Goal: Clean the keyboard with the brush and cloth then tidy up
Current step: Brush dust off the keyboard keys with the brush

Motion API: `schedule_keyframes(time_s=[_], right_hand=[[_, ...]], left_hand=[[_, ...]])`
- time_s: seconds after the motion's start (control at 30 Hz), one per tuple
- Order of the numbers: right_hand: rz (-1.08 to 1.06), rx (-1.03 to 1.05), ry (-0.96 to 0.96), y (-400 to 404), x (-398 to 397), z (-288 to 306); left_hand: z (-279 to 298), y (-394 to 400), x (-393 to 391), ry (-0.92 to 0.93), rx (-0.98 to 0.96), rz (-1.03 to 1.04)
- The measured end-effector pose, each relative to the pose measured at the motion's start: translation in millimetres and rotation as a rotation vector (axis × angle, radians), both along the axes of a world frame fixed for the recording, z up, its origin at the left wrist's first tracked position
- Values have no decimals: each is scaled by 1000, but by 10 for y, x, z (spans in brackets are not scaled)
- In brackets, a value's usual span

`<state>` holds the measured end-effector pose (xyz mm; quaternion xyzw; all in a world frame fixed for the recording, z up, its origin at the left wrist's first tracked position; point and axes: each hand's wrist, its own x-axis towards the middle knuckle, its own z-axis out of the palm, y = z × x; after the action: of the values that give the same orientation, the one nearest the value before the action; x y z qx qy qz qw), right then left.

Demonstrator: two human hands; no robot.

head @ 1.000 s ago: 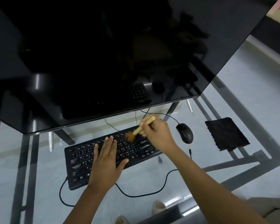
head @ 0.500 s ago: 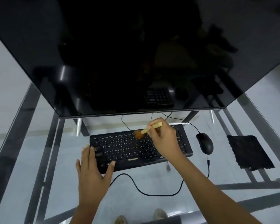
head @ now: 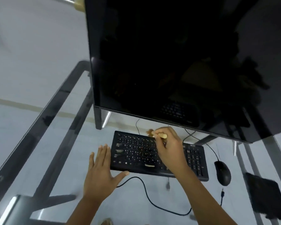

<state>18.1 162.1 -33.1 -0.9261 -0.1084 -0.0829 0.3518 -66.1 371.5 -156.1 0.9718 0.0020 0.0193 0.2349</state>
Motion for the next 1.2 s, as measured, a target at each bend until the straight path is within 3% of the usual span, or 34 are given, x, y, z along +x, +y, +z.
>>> schedule_keyframes(time_s=[0.1, 0.2, 0.27, 0.37, 0.47, 0.53, 0.6, 0.67, 0.77, 0.87, 0.93, 1.03, 1.13, 1.2], right_hand=[[91, 15, 171, 75, -8, -3], [76, -100, 70, 128, 0, -39], [32, -45, 44, 149, -24, -32], [107, 17, 198, 263, -111, -10], [61, -70, 81, 272, -134, -29], [31, 37, 56, 316, -173, 0], [111, 134, 190, 464, -271, 15], [229, 51, 246, 555, -350, -29], [72, -49, 143, 380, -192, -73], [-104, 59, 60, 251, 20, 24], [5, 80, 158, 371, 115, 71], [150, -176, 193, 432, 290, 45], [56, -44, 136, 489, 433, 122], [179, -87, 196, 622, 409, 135]], left_hand=[[2, -13, 25, -24, 7, -12], [11, -15, 8, -17, -5, 0], [13, -23, 10, -8, -5, 7], [2, 2, 1, 3, -11, 19], [-3, 9, -5, 10, -22, 18], [4, 3, -1, 1, -20, 25], [-4, 6, 6, -7, -22, 29], [-25, 14, -1, -11, -31, 29], [-29, -9, -10, -2, -28, 19], [-34, -11, 5, -16, -19, 23], [-51, 11, -3, -18, -26, 31], [-35, -4, -10, -18, -27, 17], [-18, -14, 4, -38, -24, 19], [-12, 1, 9, -41, -20, 21]])
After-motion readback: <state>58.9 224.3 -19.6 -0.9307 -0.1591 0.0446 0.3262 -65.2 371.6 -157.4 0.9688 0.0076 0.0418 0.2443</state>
